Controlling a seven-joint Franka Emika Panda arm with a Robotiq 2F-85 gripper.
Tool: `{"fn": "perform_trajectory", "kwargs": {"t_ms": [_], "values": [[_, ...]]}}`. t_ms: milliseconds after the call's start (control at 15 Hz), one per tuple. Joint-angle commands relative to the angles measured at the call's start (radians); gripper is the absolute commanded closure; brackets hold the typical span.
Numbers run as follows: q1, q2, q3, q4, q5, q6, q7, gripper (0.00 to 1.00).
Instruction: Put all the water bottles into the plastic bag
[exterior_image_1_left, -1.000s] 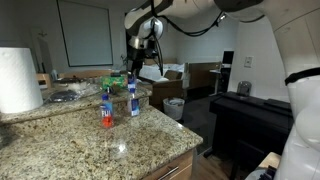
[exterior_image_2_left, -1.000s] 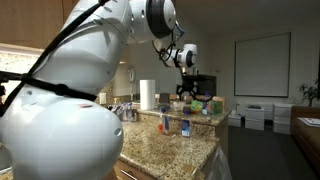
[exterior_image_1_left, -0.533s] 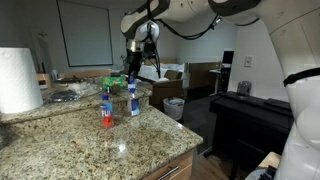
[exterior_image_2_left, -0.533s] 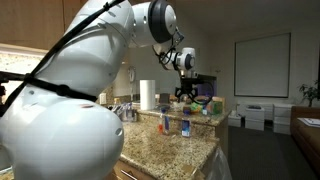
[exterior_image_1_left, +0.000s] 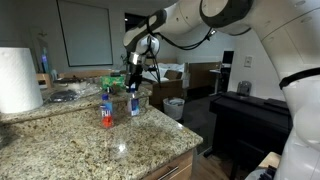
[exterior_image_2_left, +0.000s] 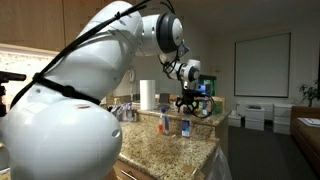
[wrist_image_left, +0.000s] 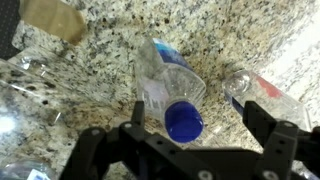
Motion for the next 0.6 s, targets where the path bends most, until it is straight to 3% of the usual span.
{"fn": "perform_trajectory", "kwargs": {"t_ms": [0, 533], "values": [[-0.01, 0.024, 0.02, 0.038, 0.0, 0.046, 0.023, 0.27], [0.007, 0.025, -0.002, 0.061, -0.081, 0.036, 0.052, 0.8]]}}
